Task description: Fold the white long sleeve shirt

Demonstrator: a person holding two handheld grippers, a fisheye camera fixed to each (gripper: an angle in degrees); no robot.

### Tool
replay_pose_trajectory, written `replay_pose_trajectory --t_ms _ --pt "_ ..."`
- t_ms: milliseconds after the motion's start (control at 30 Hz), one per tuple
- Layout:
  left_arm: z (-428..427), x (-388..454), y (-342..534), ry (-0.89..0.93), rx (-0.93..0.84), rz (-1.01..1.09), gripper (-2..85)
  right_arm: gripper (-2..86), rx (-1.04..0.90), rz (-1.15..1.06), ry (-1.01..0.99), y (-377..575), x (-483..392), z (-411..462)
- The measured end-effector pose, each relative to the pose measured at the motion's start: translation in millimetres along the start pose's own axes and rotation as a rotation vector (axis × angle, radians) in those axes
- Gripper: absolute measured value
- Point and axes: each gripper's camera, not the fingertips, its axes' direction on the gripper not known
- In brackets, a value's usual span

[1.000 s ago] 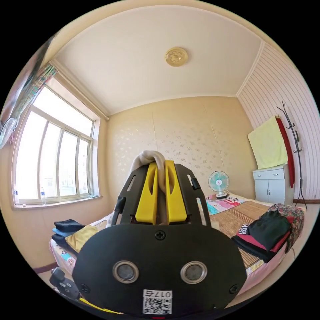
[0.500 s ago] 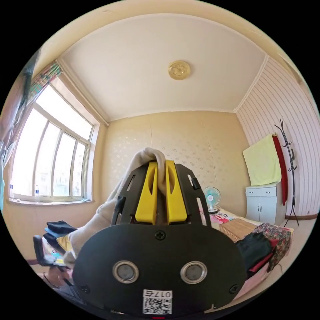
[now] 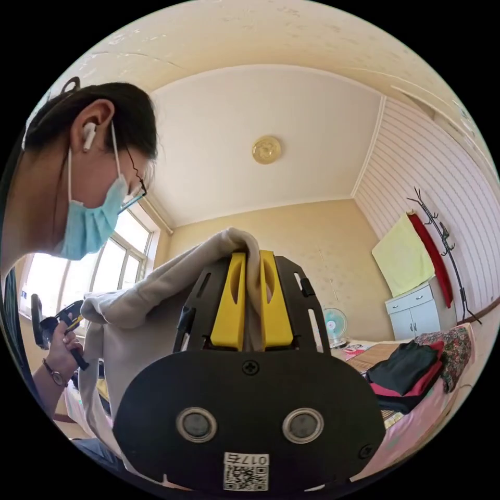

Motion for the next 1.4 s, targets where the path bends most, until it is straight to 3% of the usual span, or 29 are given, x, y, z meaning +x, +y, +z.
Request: replay_pose_trajectory --t_ms 133,200,267,367,433,533,667,800,933,1000,1133,1400 --pt "25.6 -1.0 -22.3 -0.017 0.084 0.044 -0.3 2.9 0.055 -0.045 0.043 3.9 -7.4 28.8" --pt "74.7 -15.5 -38.5 -0.081 0.023 0.053 -0.1 3.4 0.022 -0.027 -0.013 3.5 2.3 73.5" --pt "180.8 -54.9 -58.5 -0.103 -0.150 0.065 0.4 4.1 -0.078 0.018 -0.097 1.7 22.7 146.0" --pt "350.1 -129.6 -46.1 -0.146 -0.491 0.053 2.7 6.6 -0.345 0.030 -0.113 19.5 55.9 317.0" --pt "420.1 -175.9 -13.3 -0.216 -0.681 0.001 5.0 9.5 -0.640 -0.016 -0.074 65.4 72.5 453.7" --pt "463.8 -217.6 52.5 -0.388 -0.952 0.012 7.2 11.4 -1.000 -0.047 -0.023 152.7 82.4 535.1" --pt "451.9 -231.3 173.3 -0.328 -1.172 -0.013 8.2 11.2 -1.246 -0.155 0.004 271.0 83.3 520.3" --pt "427.9 -220.1 290.4 -0.310 -1.408 0.026 8.7 8.5 -1.584 -0.220 0.028 426.9 99.2 459.6" --pt "395.7 -210.7 381.7 -0.331 -1.575 0.050 9.4 9.2 -1.787 -0.263 0.058 525.0 113.4 390.7" --pt "382.2 -200.6 386.6 -0.334 -1.493 0.124 9.1 10.1 -1.638 -0.270 0.061 518.2 113.3 368.7" --pt "375.9 -184.5 387.4 -0.369 -1.519 0.275 7.9 10.2 -1.590 -0.169 0.077 505.7 124.8 350.3" --pt "320.6 -209.0 345.7 -0.315 -1.535 0.172 7.6 9.9 -1.483 -0.183 -0.035 450.1 111.6 272.6"
